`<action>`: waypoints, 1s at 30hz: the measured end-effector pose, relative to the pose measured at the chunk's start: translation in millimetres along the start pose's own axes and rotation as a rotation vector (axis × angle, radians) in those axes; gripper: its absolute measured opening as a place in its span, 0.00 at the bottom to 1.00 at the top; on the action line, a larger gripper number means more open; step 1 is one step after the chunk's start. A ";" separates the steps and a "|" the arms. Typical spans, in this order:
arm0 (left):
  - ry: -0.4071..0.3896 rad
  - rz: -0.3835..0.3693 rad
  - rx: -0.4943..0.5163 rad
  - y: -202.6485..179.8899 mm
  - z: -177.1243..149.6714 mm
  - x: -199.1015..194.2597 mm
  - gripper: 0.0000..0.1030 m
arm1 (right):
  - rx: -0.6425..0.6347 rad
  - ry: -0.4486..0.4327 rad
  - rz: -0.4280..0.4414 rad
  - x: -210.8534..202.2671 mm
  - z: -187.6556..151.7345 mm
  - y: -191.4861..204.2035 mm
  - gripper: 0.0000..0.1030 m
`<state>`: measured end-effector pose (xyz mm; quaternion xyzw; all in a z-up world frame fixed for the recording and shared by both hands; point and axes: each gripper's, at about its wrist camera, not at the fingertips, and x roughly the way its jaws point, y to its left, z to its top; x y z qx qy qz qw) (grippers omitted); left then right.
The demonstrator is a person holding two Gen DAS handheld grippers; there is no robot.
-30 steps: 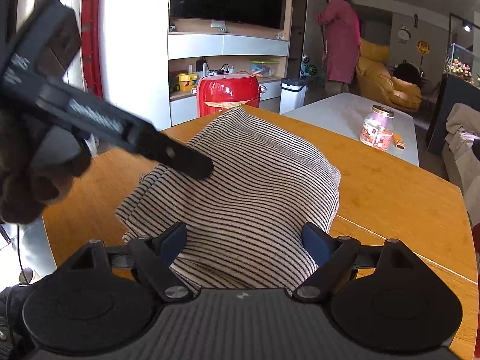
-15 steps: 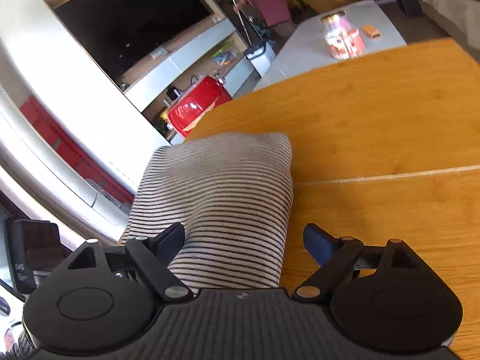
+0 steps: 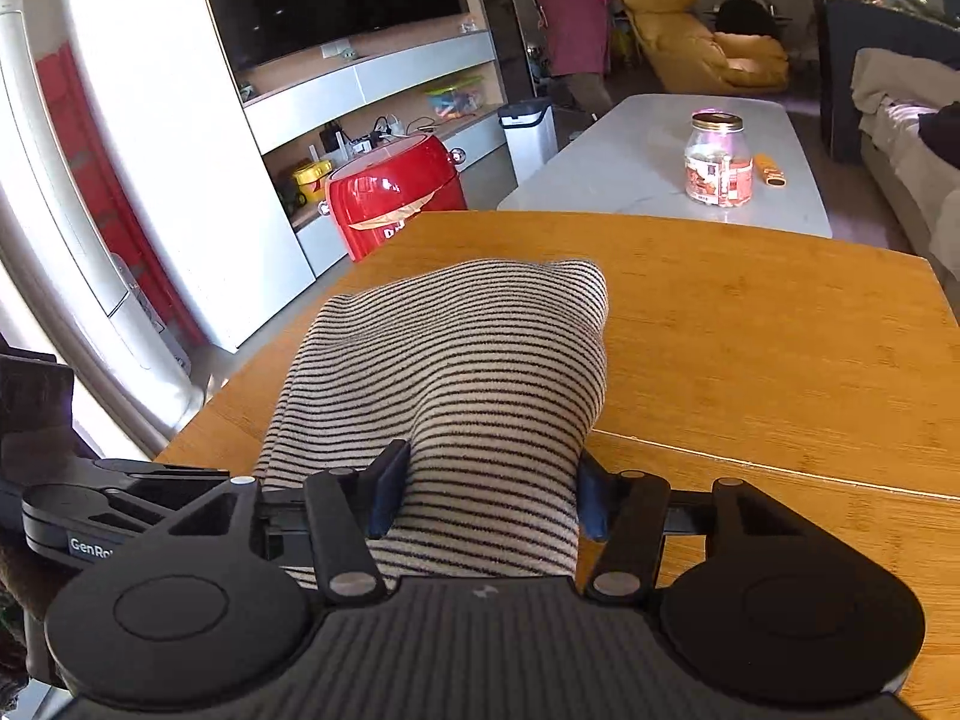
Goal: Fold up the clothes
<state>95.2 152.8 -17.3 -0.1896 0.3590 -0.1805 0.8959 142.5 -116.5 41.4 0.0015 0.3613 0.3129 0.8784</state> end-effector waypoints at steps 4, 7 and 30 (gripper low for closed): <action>-0.117 0.050 0.077 -13.8 23.1 -32.4 0.67 | -0.045 -0.006 -0.036 0.1 -3.1 6.1 0.56; -0.166 -0.007 0.093 -23.9 48.9 -35.4 0.69 | -0.058 -0.007 -0.053 1.2 -4.3 9.1 0.57; 0.009 -0.017 0.049 9.7 76.0 77.2 0.48 | -0.256 -0.030 -0.116 -11.0 -58.3 37.1 0.94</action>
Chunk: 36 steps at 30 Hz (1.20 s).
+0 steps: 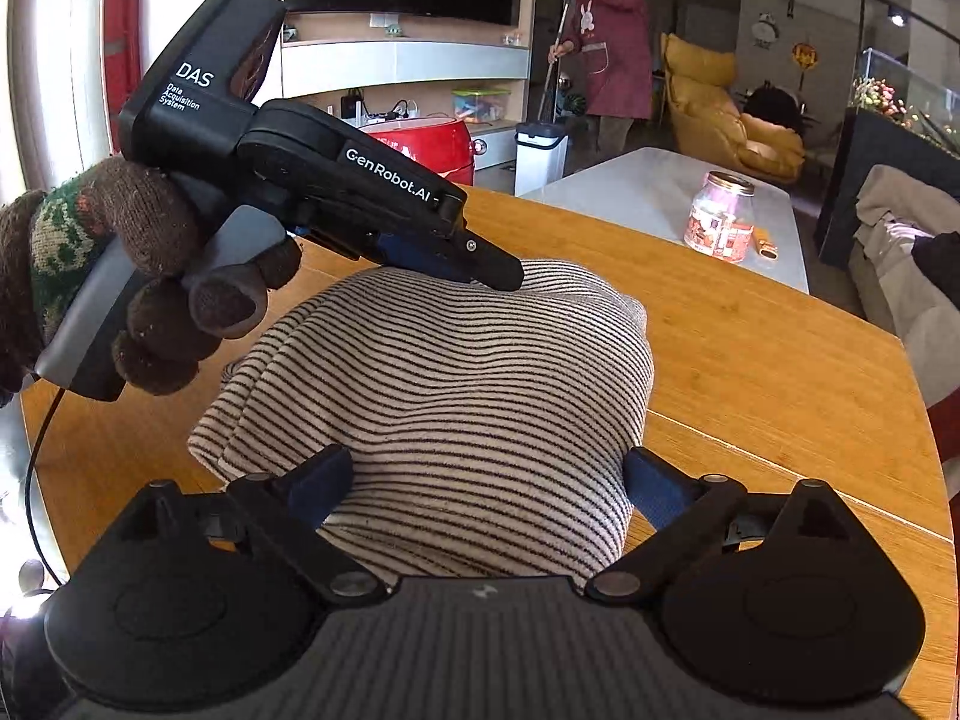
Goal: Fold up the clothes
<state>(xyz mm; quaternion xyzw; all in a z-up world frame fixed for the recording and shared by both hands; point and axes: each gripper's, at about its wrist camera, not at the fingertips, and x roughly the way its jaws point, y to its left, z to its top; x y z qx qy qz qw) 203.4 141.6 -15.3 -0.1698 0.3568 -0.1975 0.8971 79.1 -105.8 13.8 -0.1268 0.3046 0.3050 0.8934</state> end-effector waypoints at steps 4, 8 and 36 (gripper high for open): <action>-0.020 0.004 -0.006 0.0 -2.4 -6.6 0.48 | 0.003 0.006 -0.001 -0.7 1.4 -0.3 0.94; -0.043 0.049 0.009 -10.7 -6.6 -25.6 0.55 | -0.001 0.003 -0.002 0.2 0.4 -1.1 0.95; 0.068 0.014 -0.033 -6.8 -68.7 -41.3 0.70 | 0.357 0.132 0.391 53.6 18.2 -101.2 0.73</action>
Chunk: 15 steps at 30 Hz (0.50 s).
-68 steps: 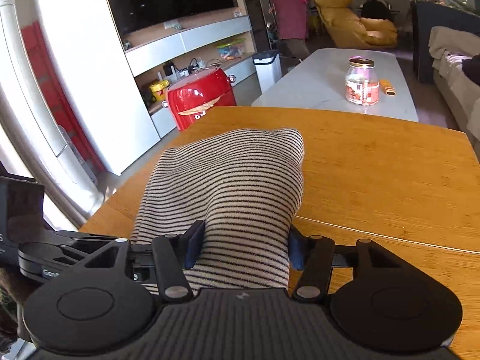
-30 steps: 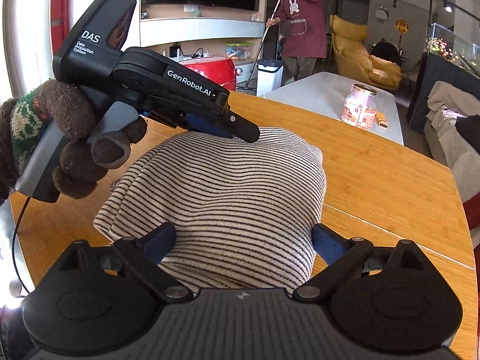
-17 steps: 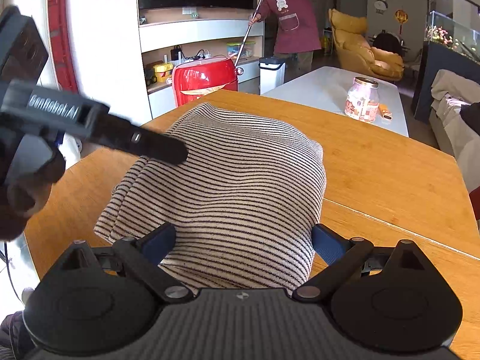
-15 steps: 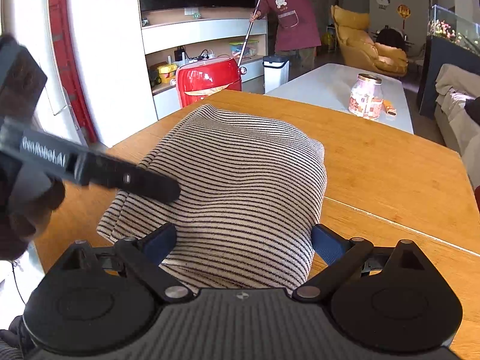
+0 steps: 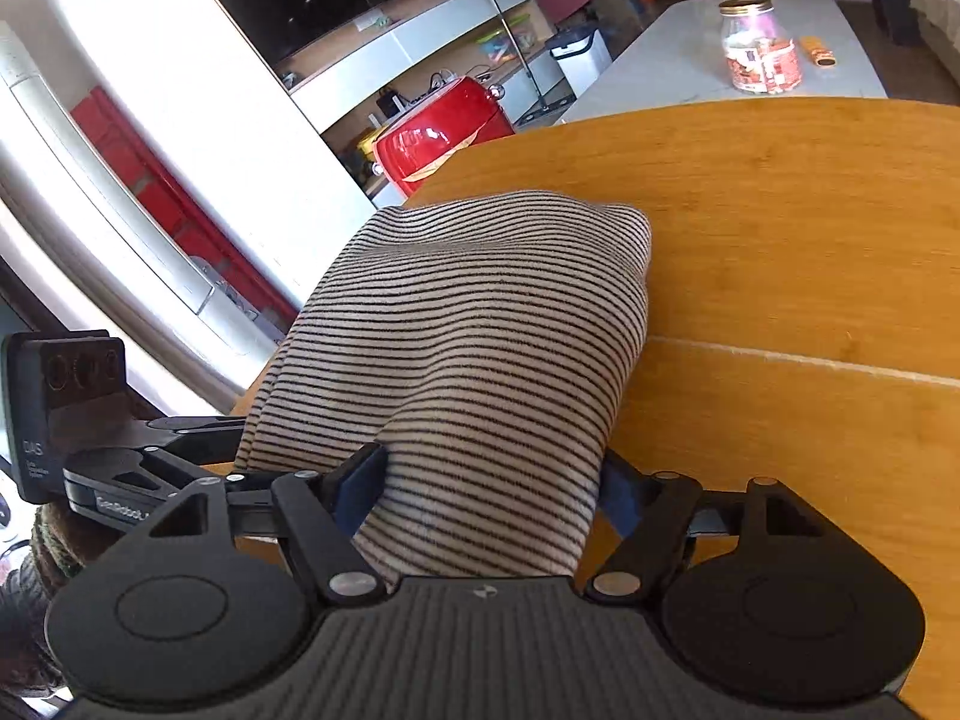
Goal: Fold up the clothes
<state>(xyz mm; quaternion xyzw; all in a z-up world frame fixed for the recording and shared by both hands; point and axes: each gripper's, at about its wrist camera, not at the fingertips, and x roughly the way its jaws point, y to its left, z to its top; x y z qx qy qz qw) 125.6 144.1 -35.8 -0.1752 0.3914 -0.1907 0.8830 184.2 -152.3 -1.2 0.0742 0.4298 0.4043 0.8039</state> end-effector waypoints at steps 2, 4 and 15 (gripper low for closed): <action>-0.024 0.031 0.000 11.1 12.7 2.2 0.69 | -0.031 -0.010 -0.005 19.0 21.9 -0.5 0.72; -0.054 0.070 -0.004 23.7 28.6 4.5 0.67 | -0.060 -0.021 -0.010 38.4 44.4 -1.2 0.72; -0.221 0.245 -0.127 91.0 98.7 28.7 0.68 | -0.116 -0.097 -0.041 127.3 127.9 -12.8 0.75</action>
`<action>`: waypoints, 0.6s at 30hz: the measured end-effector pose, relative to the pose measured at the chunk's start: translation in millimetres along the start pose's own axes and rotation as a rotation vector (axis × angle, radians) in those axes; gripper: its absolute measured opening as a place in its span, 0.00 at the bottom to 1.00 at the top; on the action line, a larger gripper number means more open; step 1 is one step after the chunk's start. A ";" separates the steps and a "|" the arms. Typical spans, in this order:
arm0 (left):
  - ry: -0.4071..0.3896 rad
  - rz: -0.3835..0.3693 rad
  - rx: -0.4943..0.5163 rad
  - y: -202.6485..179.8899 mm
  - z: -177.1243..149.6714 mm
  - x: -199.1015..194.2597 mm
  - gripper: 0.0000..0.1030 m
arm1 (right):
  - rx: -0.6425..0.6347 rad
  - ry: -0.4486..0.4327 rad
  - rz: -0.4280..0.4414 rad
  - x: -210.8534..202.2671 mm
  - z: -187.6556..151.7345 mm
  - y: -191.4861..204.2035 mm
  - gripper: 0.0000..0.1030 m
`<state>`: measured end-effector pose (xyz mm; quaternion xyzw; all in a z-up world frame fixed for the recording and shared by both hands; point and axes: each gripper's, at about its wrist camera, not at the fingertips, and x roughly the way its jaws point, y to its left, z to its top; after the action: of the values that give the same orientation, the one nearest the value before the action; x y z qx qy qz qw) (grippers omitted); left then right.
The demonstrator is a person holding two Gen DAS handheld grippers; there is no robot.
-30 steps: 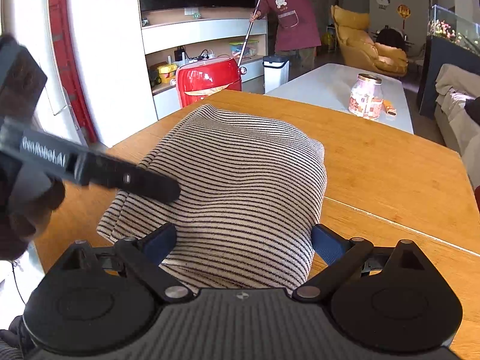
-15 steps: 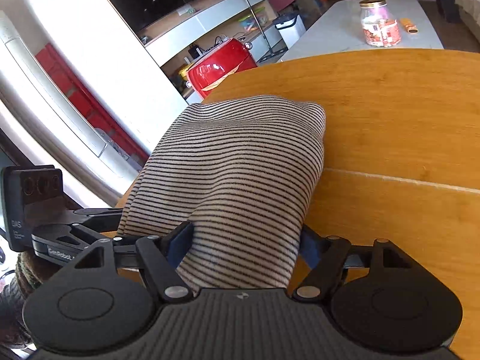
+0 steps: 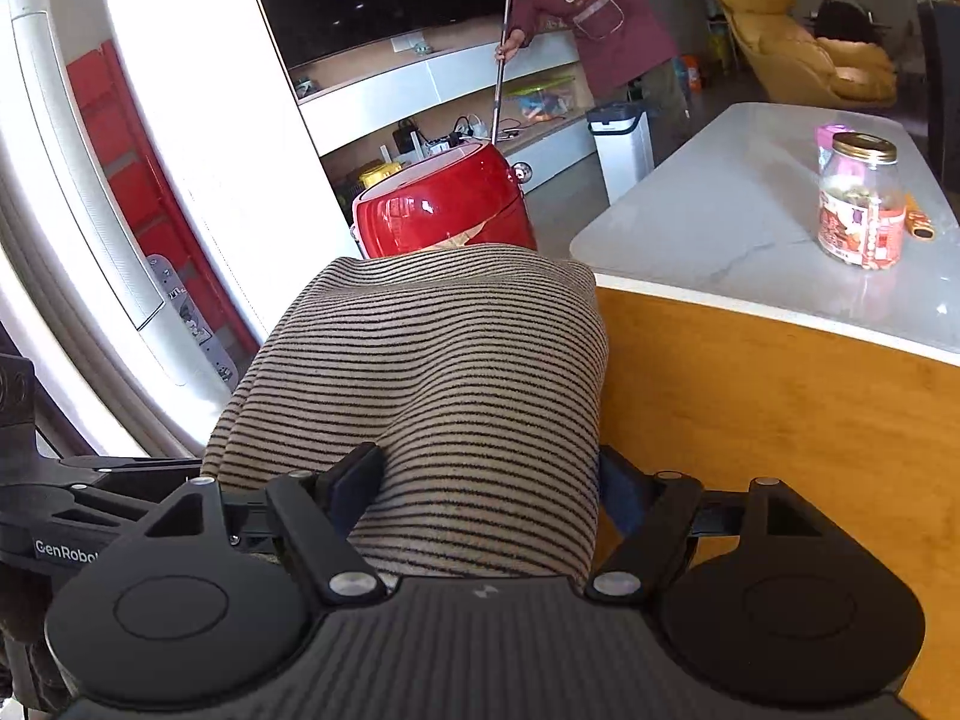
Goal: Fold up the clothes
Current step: 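Release the folded shirt with both tools and pull them back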
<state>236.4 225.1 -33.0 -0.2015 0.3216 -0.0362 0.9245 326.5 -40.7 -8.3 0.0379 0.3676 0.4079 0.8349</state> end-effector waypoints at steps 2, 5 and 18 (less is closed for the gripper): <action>-0.013 0.008 -0.008 0.3 1.3 3.5 0.73 | 0.012 -0.002 0.007 8.6 5.1 -5.5 0.84; -0.038 0.019 0.000 -1.8 -3.3 1.9 0.79 | 0.030 -0.004 0.017 21.6 12.7 -13.8 0.95; -0.033 0.355 0.169 -75.8 -74.4 -33.7 1.00 | -0.085 0.011 -0.376 -62.3 -76.3 13.4 1.00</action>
<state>169.2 136.3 -36.5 -0.0640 0.3327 0.1039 0.9351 243.8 -94.0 -22.6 -0.0692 0.3551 0.2600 0.8953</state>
